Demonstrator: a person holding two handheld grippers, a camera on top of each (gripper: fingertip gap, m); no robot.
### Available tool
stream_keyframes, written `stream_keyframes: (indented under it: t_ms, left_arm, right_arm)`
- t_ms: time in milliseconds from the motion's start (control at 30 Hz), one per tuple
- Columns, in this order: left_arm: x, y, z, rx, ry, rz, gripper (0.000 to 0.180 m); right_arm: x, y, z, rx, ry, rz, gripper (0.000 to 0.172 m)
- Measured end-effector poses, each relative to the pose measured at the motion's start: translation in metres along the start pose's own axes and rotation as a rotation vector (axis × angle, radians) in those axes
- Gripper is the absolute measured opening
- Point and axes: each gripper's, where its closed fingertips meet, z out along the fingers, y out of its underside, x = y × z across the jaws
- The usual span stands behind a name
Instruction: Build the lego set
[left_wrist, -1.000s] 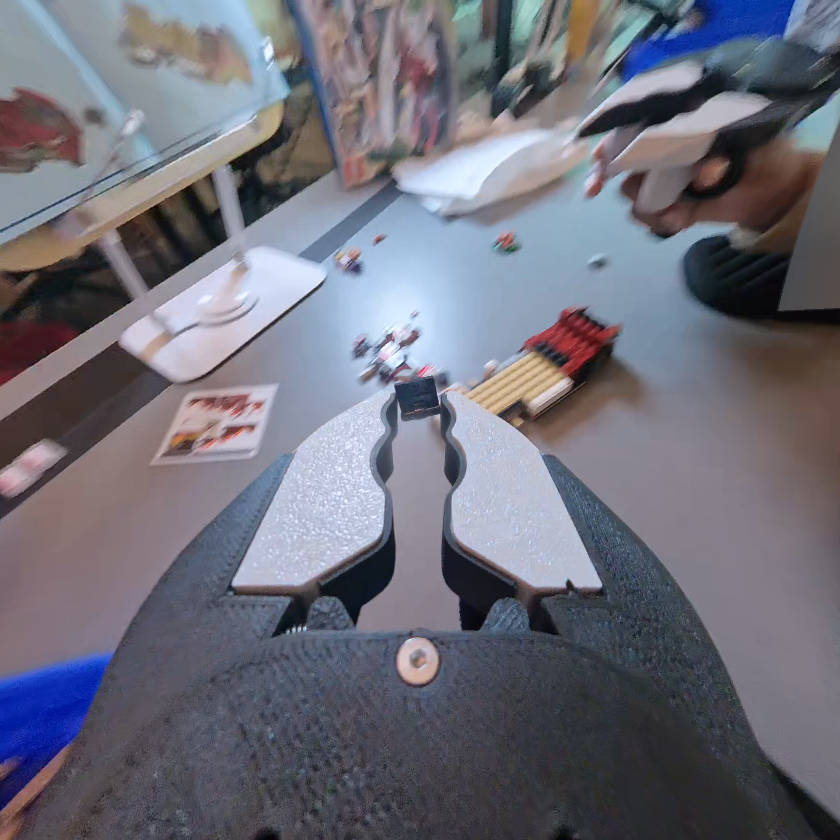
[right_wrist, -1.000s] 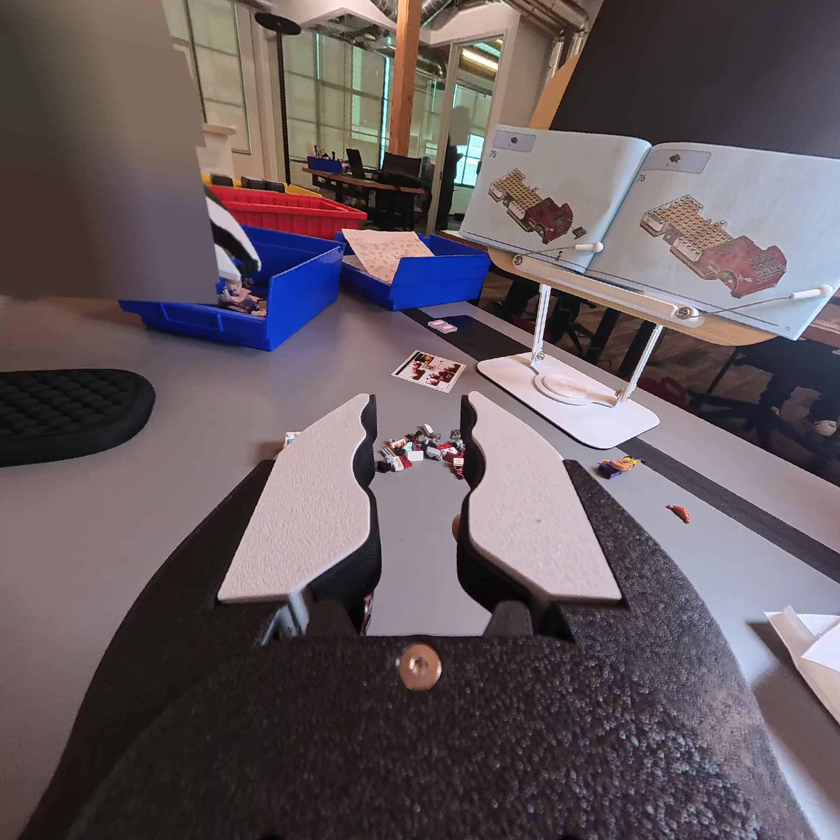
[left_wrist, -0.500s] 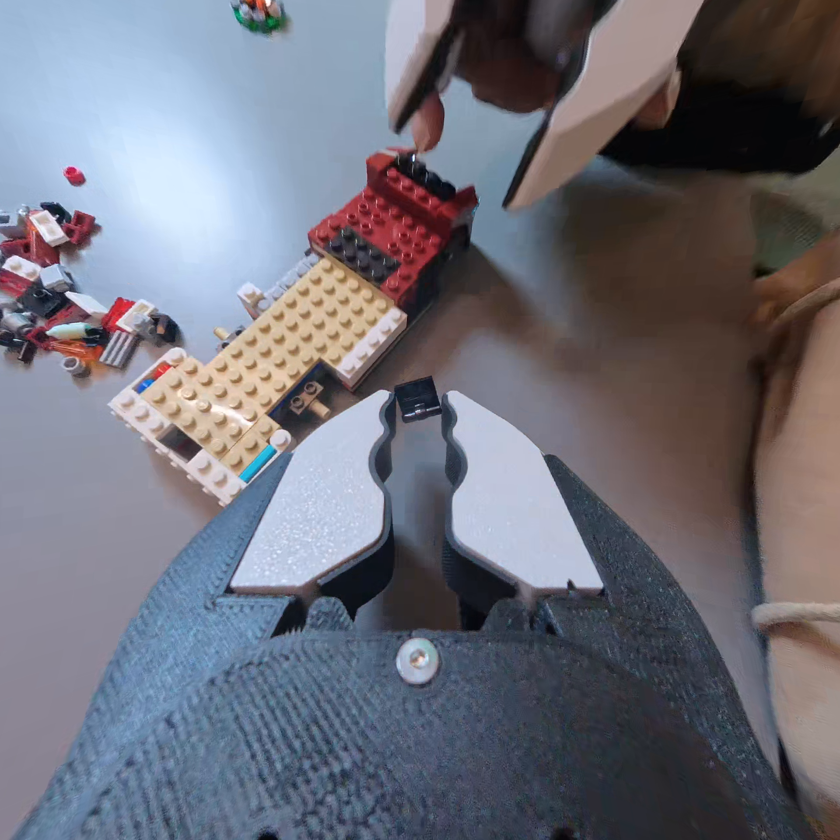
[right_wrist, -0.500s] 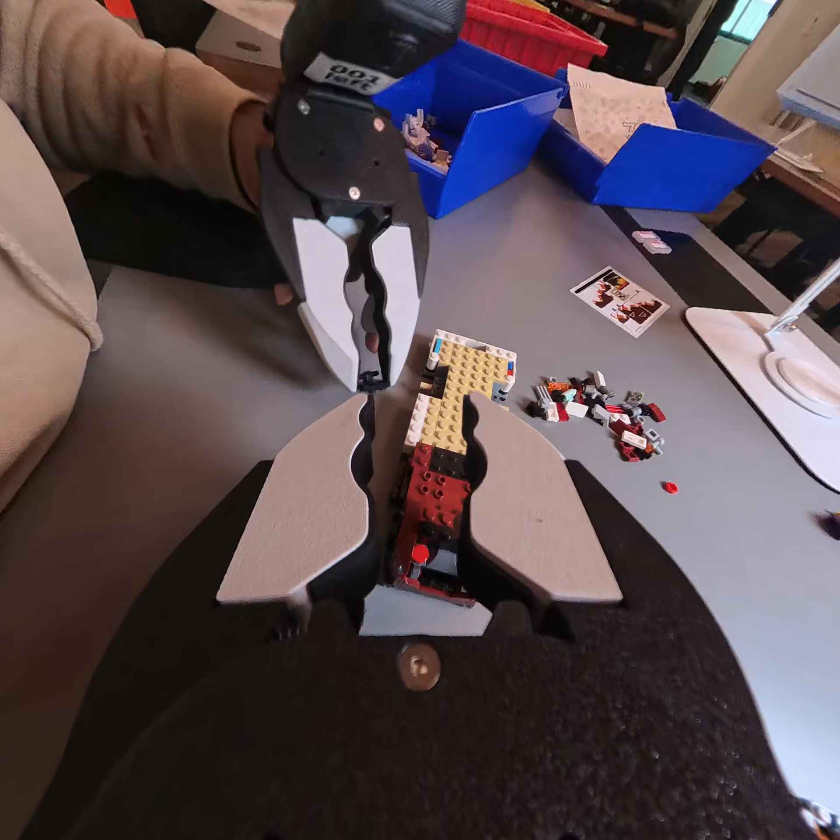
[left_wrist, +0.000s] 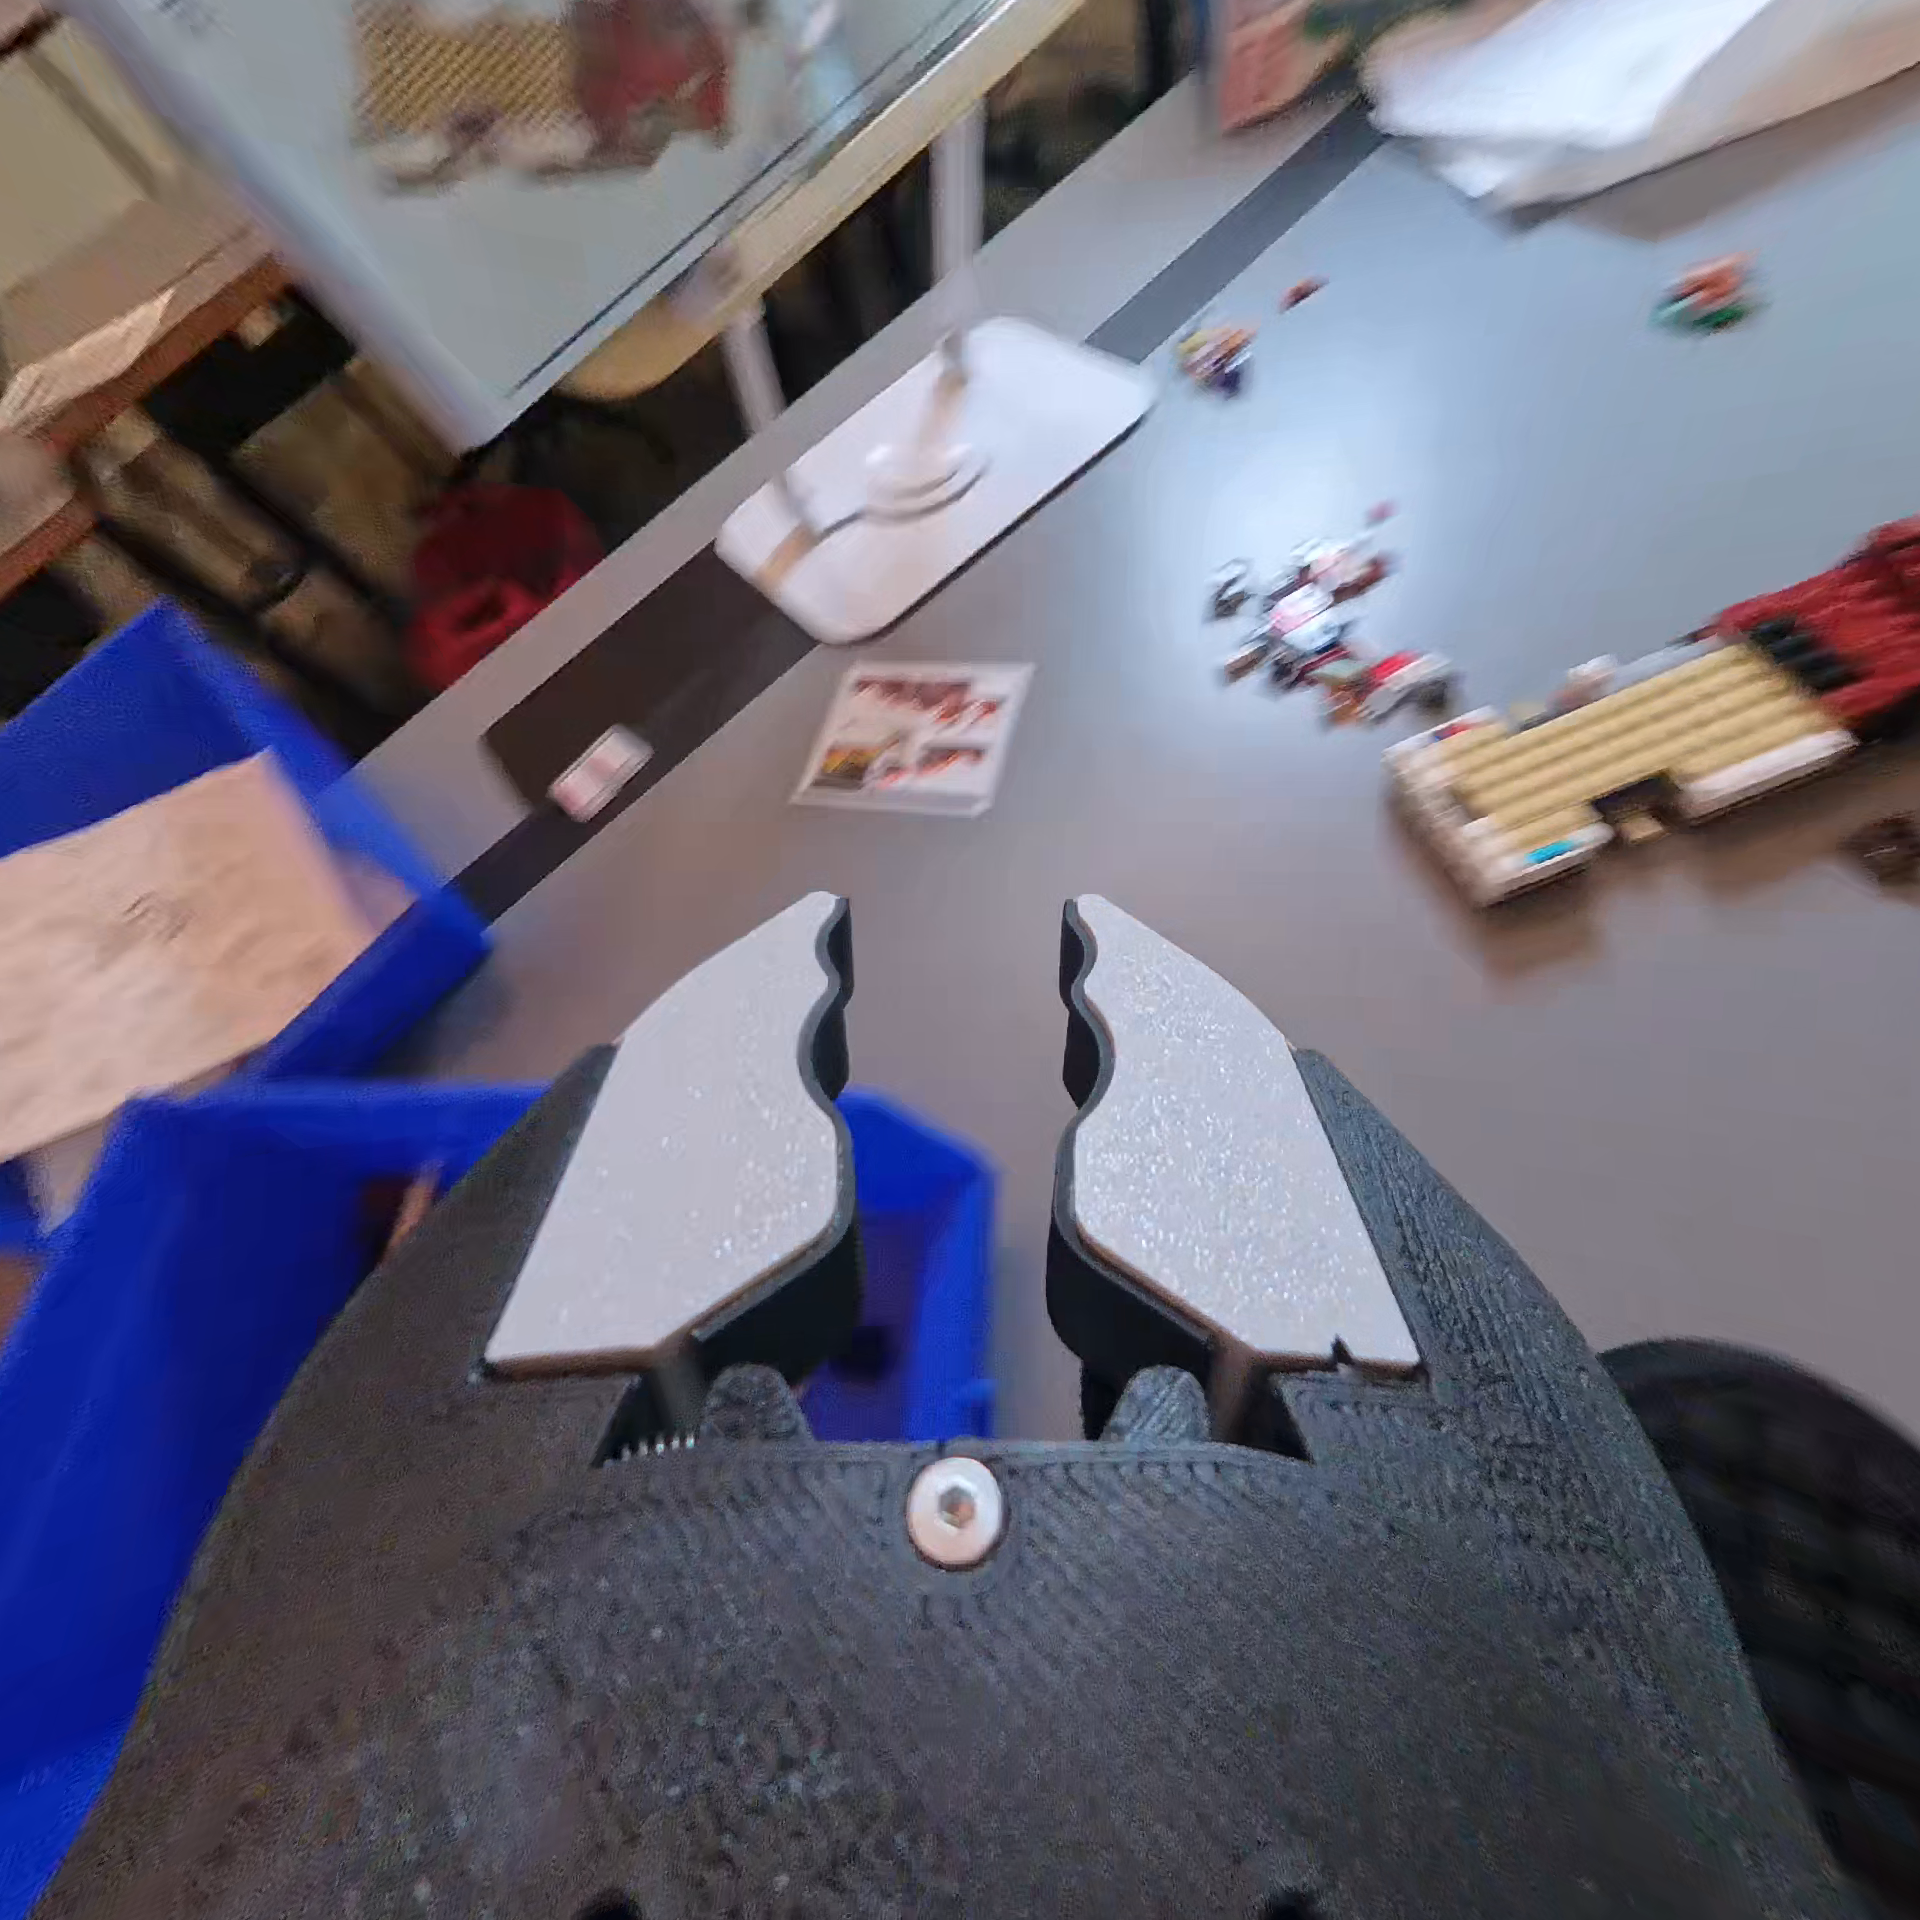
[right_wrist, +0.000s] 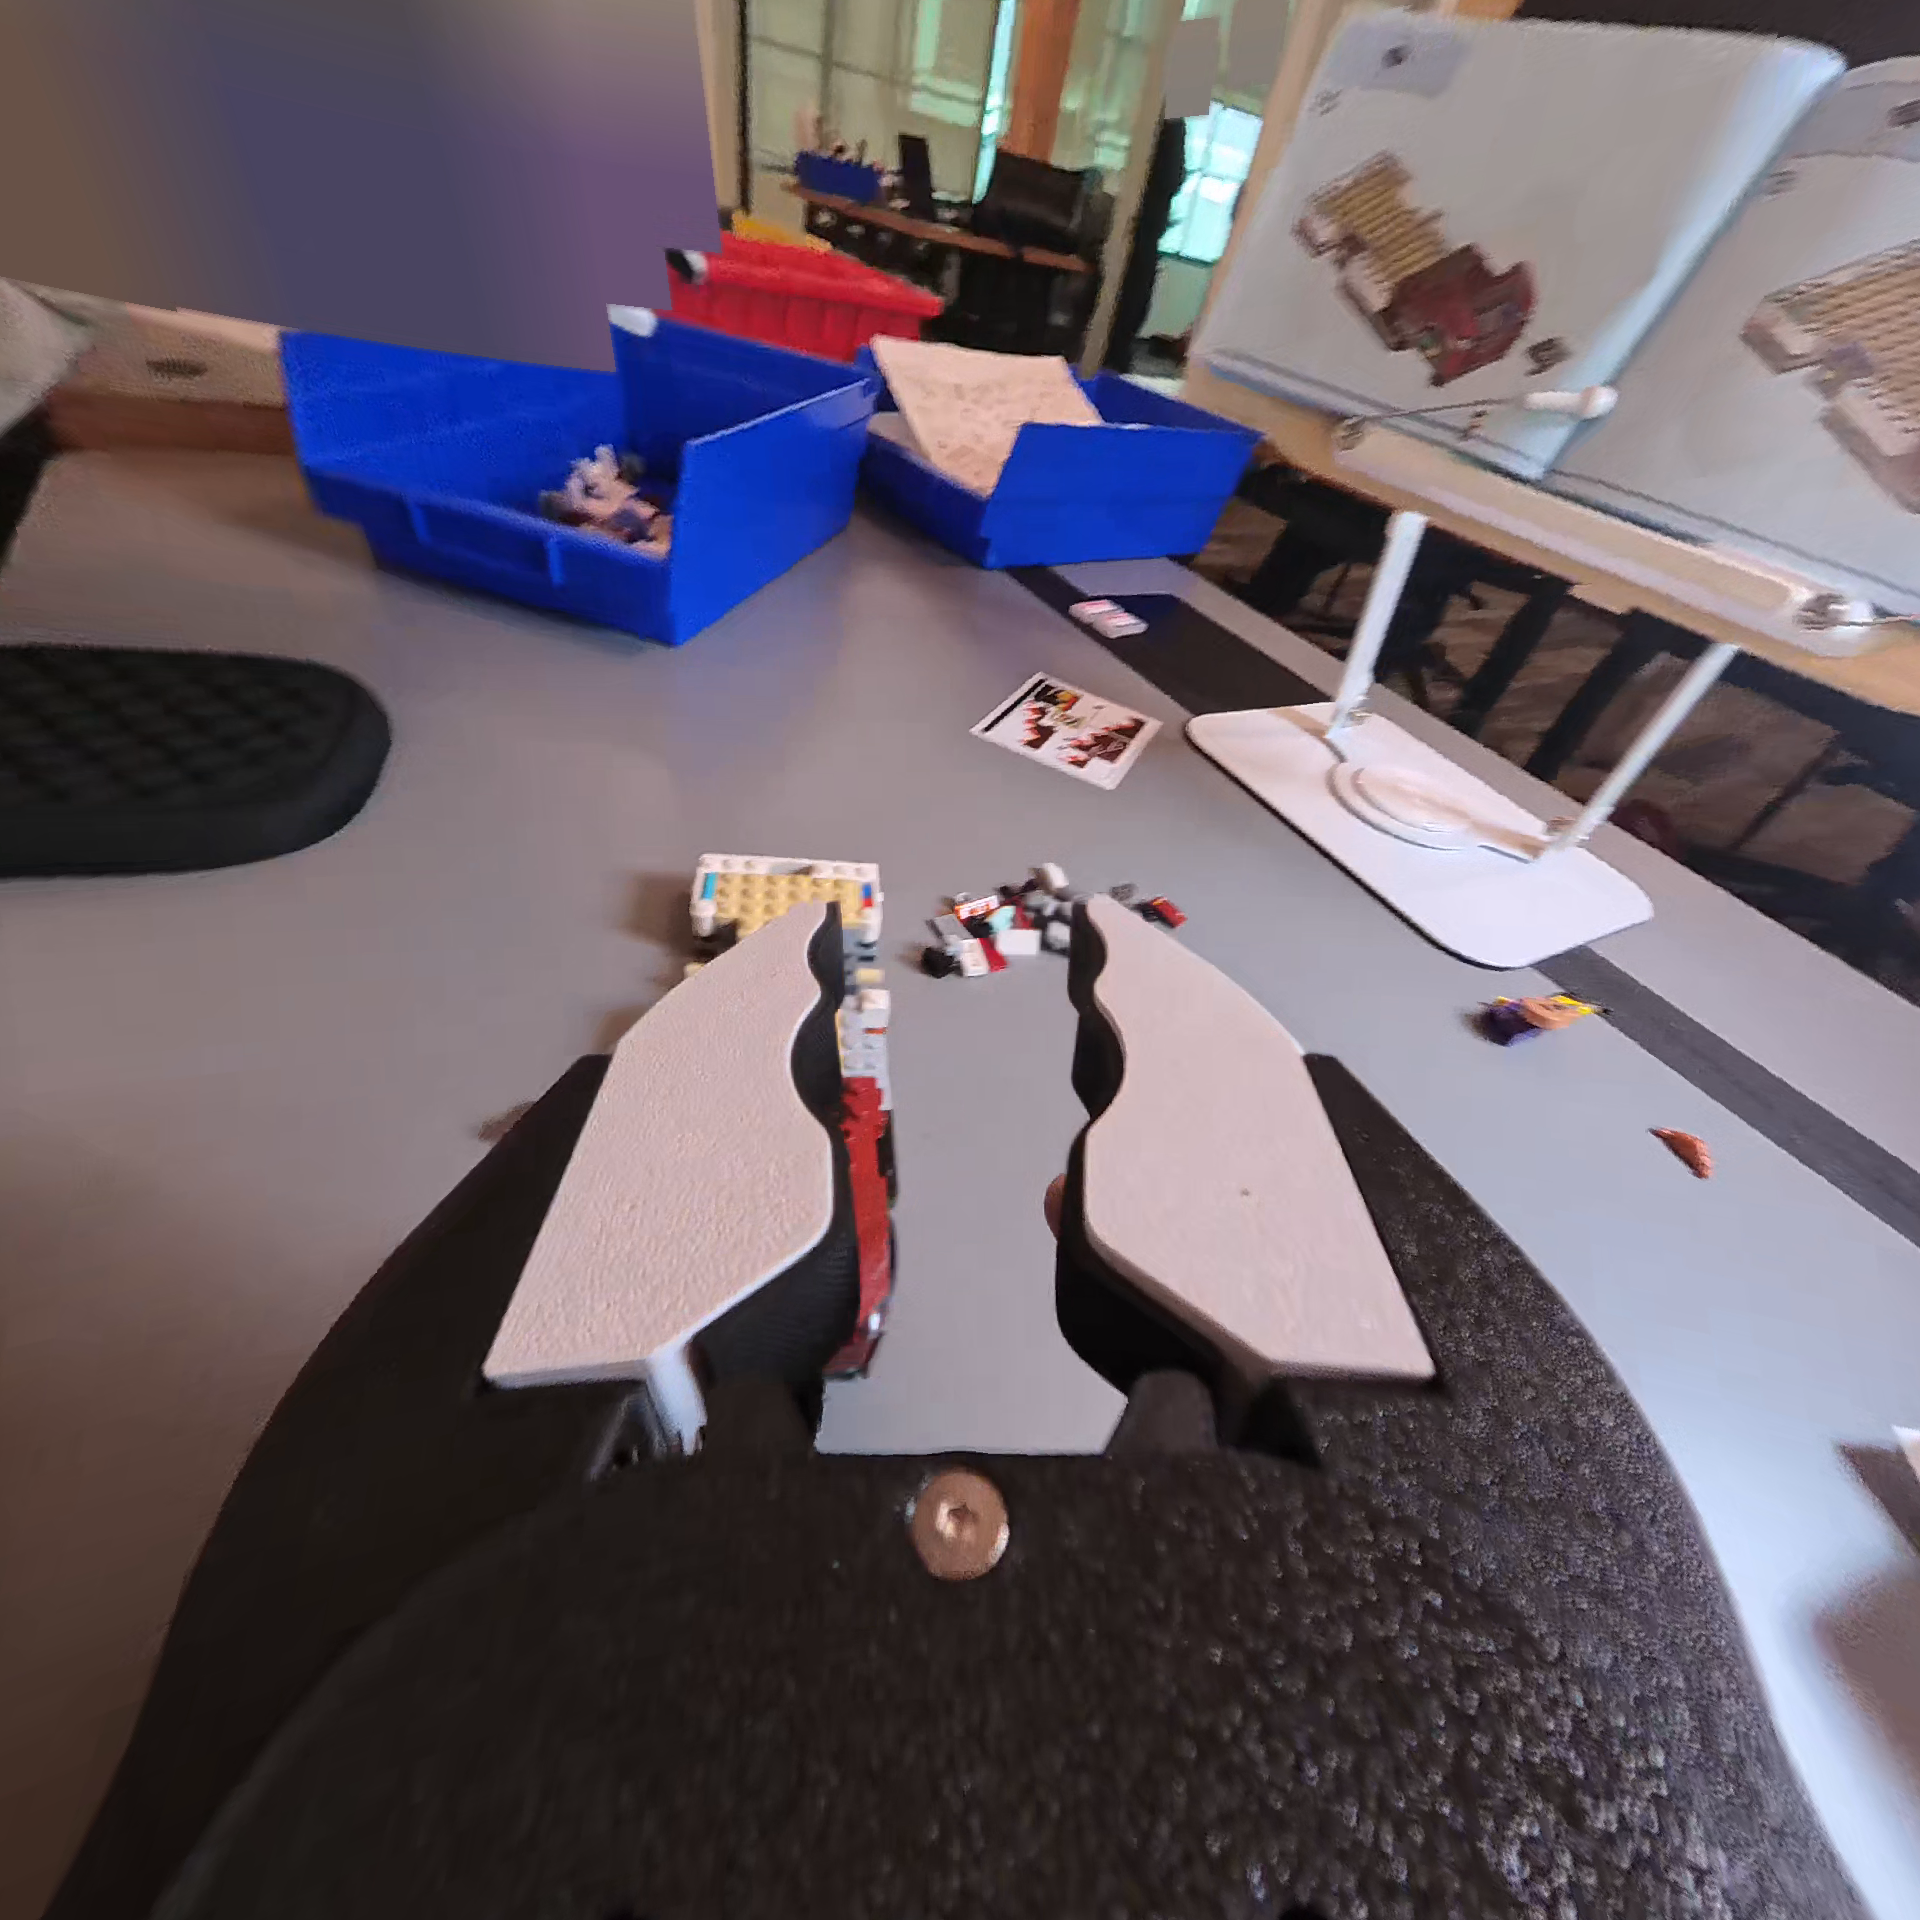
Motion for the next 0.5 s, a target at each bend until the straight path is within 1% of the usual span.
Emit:
stream_keyframes:
  t_ms: [33, 100, 133, 200, 233, 300, 333, 433, 467, 500]
  left_arm:
    - [-0.027, 0.014, -0.008, -0.07, -0.055, -0.01, 0.039]
    - [-0.067, 0.048, -0.018, -0.231, -0.103, -0.013, 0.039]
    - [-0.082, 0.066, -0.021, -0.314, -0.112, -0.016, 0.039]
    - [-0.098, 0.1, -0.022, -0.458, -0.064, -0.028, 0.038]
    - [-0.101, 0.114, -0.02, -0.51, -0.029, -0.034, 0.037]
    - [-0.093, 0.14, -0.014, -0.61, 0.097, -0.053, 0.036]
    - [-0.091, 0.149, -0.009, -0.634, 0.13, -0.043, 0.035]
    - [-0.075, 0.171, 0.006, -0.7, 0.258, -0.028, 0.036]
    - [-0.068, 0.174, 0.01, -0.699, 0.305, 0.001, 0.035]
    - [-0.062, 0.176, 0.014, -0.697, 0.344, 0.04, 0.03]
  right_arm:
    - [0.01, -0.003, -0.003, 0.018, 0.05, 0.011, 0.043]
    - [0.03, -0.007, -0.011, 0.052, 0.158, 0.019, 0.046]
    - [0.041, -0.009, -0.015, 0.067, 0.22, 0.019, 0.049]
    - [0.063, -0.012, -0.026, 0.095, 0.343, 0.026, 0.054]
    - [0.073, -0.013, -0.032, 0.107, 0.401, 0.034, 0.056]
    - [0.091, -0.014, -0.043, 0.128, 0.508, 0.052, 0.061]
    - [0.099, -0.014, -0.048, 0.134, 0.55, 0.059, 0.064]
    - [0.117, -0.011, -0.06, 0.124, 0.656, 0.06, 0.072]
    - [0.121, -0.009, -0.062, 0.119, 0.679, 0.063, 0.073]
    - [0.124, -0.006, -0.064, 0.114, 0.693, 0.073, 0.073]
